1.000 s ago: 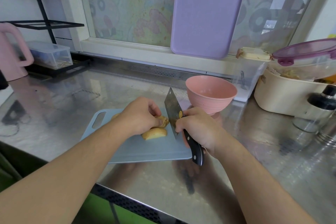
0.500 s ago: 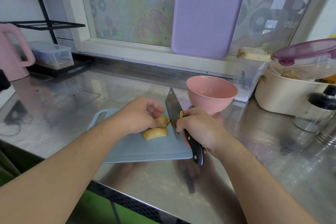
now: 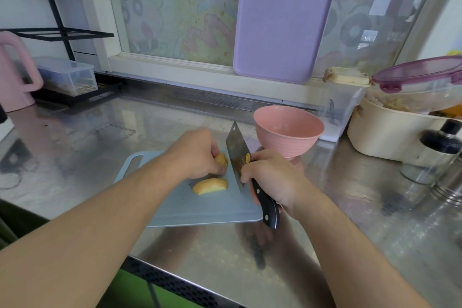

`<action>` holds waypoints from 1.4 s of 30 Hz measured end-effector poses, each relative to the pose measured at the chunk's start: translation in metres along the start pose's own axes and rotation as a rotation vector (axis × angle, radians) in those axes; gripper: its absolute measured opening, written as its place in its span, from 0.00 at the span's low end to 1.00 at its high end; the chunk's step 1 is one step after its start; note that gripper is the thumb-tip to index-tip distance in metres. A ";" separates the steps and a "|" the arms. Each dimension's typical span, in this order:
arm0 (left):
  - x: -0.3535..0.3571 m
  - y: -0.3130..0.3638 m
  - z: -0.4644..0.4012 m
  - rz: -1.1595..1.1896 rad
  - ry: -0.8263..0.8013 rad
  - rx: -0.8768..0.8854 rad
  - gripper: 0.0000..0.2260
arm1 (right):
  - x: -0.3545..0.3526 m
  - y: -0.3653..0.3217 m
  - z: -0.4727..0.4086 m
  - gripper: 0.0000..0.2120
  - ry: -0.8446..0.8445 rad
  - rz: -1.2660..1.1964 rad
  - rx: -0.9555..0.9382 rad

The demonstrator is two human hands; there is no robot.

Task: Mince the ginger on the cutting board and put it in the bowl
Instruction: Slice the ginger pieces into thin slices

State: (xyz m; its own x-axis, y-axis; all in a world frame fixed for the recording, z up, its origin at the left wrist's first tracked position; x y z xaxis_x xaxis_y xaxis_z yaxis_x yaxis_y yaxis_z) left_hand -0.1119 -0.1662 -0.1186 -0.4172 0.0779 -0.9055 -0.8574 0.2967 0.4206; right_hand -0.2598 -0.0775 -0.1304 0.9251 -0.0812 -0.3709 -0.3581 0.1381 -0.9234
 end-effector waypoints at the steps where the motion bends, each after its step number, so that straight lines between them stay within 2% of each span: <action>1: 0.002 -0.002 0.000 0.035 0.009 -0.013 0.13 | 0.000 0.000 0.000 0.02 0.003 -0.003 0.002; 6: 0.012 -0.009 -0.001 0.239 -0.063 -0.081 0.13 | -0.002 0.000 0.000 0.07 0.005 -0.035 0.006; 11: 0.019 -0.009 0.003 0.315 -0.127 -0.068 0.29 | -0.003 0.002 0.000 0.14 0.023 -0.138 0.019; 14: 0.016 -0.004 0.003 0.326 -0.135 -0.030 0.30 | -0.006 0.003 -0.001 0.20 0.044 -0.160 0.034; 18: 0.012 -0.002 0.003 0.308 -0.102 -0.002 0.27 | -0.007 0.001 0.000 0.18 0.042 -0.153 0.049; 24: 0.011 -0.002 0.002 0.222 -0.047 0.028 0.30 | -0.006 0.003 -0.002 0.15 0.043 -0.133 0.070; 27: 0.012 -0.005 0.002 0.237 -0.067 -0.004 0.33 | -0.006 0.002 -0.001 0.18 0.051 -0.138 0.068; 31: -0.001 -0.008 0.009 0.235 -0.015 -0.026 0.25 | -0.007 0.001 0.000 0.24 0.047 -0.136 0.063; 36: 0.003 0.001 0.033 0.001 -0.220 0.079 0.18 | -0.007 0.000 0.001 0.18 0.061 -0.122 0.050; 39: -0.003 0.000 0.036 -0.033 -0.172 0.083 0.09 | -0.007 0.000 0.003 0.14 0.057 -0.115 0.052; 42: -0.019 -0.009 0.029 0.004 -0.052 -0.009 0.09 | -0.008 0.001 0.003 0.13 0.057 -0.126 0.056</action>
State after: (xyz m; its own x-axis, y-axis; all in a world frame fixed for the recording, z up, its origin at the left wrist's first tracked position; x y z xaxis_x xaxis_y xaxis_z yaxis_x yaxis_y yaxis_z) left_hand -0.0876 -0.1431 -0.1067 -0.4044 0.1288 -0.9055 -0.8587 0.2874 0.4244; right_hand -0.2667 -0.0737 -0.1278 0.9530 -0.1567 -0.2591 -0.2308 0.1781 -0.9566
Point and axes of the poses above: each hand's wrist, its own z-axis away from the middle knuckle, its own x-axis out of the palm, y = z × x, the point moved 6 cm from there along -z, towards the middle knuckle, and after that the axes turned 3 degrees about y, right-handed, at the moved point
